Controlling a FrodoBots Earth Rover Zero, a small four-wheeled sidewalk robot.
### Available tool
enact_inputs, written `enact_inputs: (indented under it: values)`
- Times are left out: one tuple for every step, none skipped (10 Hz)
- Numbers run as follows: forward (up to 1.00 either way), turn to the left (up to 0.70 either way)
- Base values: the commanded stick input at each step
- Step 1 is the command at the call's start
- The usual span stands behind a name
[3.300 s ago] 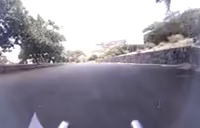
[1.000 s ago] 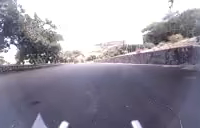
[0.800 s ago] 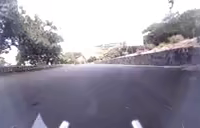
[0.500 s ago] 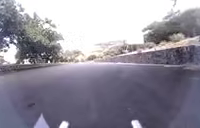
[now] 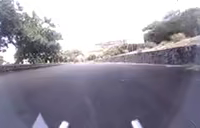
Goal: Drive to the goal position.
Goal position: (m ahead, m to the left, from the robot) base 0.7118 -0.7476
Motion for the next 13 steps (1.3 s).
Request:
enact_inputs:
  values:
    - [0.5,0.0]
    - [0.5,0.0]
    - [0.5,0.0]
    - [0.5,0.0]
    - [0.5,0.0]
    - [0.5,0.0]
    - [0.5,0.0]
    - [0.5,0.0]
    - [0.5,0.0]
    - [0.5,0.0]
    - [0.5,0.0]
    - [0.5,0.0]
    - [0.5,0.0]
